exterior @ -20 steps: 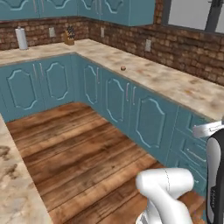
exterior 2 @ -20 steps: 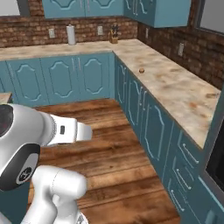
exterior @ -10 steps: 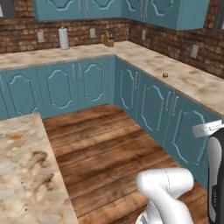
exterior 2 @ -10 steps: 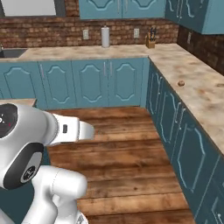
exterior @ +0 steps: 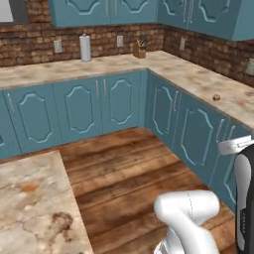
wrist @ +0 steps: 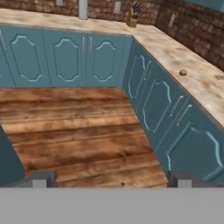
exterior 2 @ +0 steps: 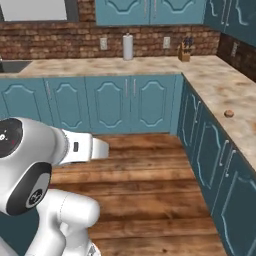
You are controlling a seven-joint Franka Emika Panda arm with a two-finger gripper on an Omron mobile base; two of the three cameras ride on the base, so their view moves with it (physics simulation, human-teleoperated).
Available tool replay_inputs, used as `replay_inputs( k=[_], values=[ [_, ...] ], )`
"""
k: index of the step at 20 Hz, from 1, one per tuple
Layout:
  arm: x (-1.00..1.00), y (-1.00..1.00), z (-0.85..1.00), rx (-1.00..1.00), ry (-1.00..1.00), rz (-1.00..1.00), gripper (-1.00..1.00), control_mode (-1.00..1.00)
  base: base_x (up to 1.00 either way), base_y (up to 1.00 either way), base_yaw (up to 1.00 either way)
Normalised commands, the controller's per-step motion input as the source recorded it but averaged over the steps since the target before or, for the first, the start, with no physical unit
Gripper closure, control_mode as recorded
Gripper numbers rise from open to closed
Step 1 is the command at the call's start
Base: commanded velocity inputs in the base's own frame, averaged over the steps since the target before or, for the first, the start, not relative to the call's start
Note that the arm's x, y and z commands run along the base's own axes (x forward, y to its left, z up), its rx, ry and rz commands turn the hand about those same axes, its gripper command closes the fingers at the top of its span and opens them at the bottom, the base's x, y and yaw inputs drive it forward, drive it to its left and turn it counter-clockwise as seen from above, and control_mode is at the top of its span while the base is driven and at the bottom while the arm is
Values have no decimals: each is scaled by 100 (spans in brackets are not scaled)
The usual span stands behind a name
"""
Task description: Place the beer and liquor on the top shelf of the fridge to keep them out of children's reach, and place the tangerine on lower shelves for easy access.
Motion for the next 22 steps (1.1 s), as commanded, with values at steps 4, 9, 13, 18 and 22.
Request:
replay_inputs(
  k=[4, 9, 13, 18, 22],
  values=[
    [0, 0, 0, 0, 0, 0, -100, 100, 100, 44, -11],
    [0, 0, 0, 0, 0, 0, -100, 100, 100, 28, -13],
    [0, 0, 0, 0, 0, 0, -100, 100, 100, 1, -33],
    [0, 0, 0, 0, 0, 0, -100, 100, 95, 0, -48],
    [0, 0, 0, 0, 0, 0, -100, 100, 80, 0, -55]
  ],
)
